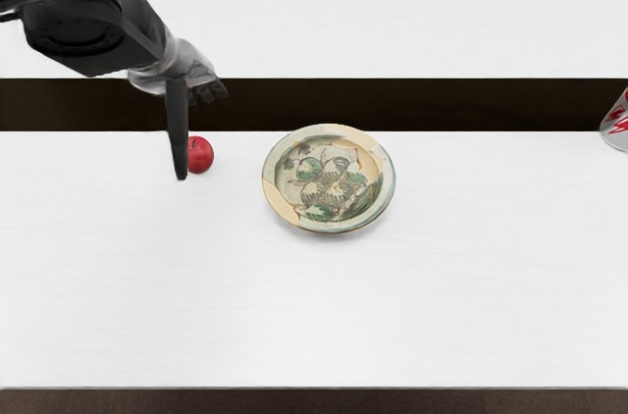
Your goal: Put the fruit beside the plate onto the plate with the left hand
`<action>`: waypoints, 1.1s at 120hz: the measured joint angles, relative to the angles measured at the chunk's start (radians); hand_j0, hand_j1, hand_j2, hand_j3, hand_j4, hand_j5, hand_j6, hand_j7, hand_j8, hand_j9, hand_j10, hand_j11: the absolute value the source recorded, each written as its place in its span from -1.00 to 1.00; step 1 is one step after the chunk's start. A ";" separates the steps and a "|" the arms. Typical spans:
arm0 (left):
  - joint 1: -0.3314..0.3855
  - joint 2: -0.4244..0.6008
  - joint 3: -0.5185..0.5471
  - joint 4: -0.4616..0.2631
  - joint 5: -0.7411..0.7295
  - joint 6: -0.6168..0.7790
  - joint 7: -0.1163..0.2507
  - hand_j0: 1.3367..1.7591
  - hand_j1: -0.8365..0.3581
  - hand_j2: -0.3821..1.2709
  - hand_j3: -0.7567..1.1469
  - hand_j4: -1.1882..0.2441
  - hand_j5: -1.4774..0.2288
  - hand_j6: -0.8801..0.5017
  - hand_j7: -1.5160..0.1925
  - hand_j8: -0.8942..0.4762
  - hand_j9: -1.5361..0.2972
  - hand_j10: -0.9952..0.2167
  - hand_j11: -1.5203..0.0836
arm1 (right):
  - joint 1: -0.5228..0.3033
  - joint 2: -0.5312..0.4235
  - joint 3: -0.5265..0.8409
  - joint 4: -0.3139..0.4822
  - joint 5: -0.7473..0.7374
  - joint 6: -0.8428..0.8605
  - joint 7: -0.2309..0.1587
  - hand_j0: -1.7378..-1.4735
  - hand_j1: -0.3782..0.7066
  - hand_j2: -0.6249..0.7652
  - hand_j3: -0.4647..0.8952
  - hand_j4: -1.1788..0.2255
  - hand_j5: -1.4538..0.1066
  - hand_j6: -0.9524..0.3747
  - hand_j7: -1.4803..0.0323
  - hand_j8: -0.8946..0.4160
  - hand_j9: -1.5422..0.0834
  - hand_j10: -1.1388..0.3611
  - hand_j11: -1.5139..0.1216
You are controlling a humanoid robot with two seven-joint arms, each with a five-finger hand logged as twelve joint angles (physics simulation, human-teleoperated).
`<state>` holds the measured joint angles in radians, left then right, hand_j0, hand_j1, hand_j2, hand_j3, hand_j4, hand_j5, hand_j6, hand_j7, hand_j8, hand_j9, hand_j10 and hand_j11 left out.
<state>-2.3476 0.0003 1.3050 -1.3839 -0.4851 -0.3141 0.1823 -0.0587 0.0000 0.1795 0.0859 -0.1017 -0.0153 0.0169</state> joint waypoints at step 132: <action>0.451 0.000 -0.081 0.148 0.046 0.632 0.011 0.52 0.72 -0.51 -0.20 0.47 0.53 0.08 0.57 0.11 0.49 0.42 0.68 | -0.001 0.000 0.000 0.000 0.000 0.000 0.000 -0.40 -0.95 -0.10 -0.32 0.68 0.86 0.43 0.96 0.36 0.90 0.52 0.85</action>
<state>-1.8968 0.0000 1.2243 -1.2359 -0.4395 0.3176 0.1937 -0.0597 0.0000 0.1795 0.0859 -0.1017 -0.0153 0.0169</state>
